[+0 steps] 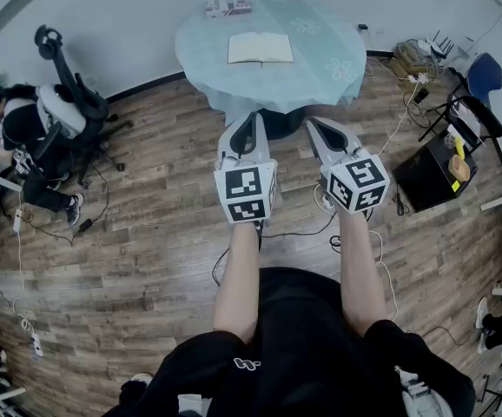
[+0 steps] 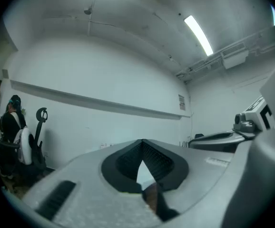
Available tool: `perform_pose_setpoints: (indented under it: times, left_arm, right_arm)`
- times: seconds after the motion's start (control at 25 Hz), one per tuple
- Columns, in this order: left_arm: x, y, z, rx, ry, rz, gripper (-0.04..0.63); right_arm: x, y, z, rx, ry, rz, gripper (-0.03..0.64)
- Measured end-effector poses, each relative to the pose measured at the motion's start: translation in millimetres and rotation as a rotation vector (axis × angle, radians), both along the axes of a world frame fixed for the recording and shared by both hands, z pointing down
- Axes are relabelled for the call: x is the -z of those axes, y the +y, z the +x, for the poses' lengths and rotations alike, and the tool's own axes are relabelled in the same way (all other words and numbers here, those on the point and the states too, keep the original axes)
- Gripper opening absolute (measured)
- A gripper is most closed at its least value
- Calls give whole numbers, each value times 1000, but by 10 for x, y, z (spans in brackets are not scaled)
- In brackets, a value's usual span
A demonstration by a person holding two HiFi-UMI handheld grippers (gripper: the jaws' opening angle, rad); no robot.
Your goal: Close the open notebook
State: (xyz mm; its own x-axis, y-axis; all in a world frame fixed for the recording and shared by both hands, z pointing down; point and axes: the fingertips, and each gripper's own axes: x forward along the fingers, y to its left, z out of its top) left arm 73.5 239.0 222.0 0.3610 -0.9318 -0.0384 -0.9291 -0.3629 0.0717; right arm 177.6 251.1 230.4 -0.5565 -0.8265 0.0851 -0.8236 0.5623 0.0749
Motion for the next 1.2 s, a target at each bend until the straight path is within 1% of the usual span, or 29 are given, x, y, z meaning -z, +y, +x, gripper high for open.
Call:
perform_pose_setpoints:
  times: [0.24, 0.48, 0.76, 0.88, 0.96, 1.08, 1.2]
  left_arm:
    - [-67, -62, -357, -3, 11, -23, 3]
    - [-106, -95, -590, -4, 20, -34, 3]
    - [-143, -166, -840, 16, 38, -40, 3]
    - [-156, -230, -886, 17, 52, -35, 3]
    - [-165, -312, -869, 11, 46, -29, 3]
    - [-200, -514, -843, 4, 38, -27, 3]
    - [-256, -773, -865, 9, 35, -42, 3]
  right_arm:
    - [25, -2, -263, -29, -58, 34, 11]
    - [-29, -80, -290, -75, -83, 15, 11]
    - [-31, -222, -462, -62, -78, 12, 11]
    - [-34, -322, -541, -45, -66, 18, 11]
    - [-31, -430, -557, -40, -68, 25, 11]
    - [-60, -658, -553, -38, -73, 26, 11]
    - [-97, -935, -549, -37, -84, 23, 11]
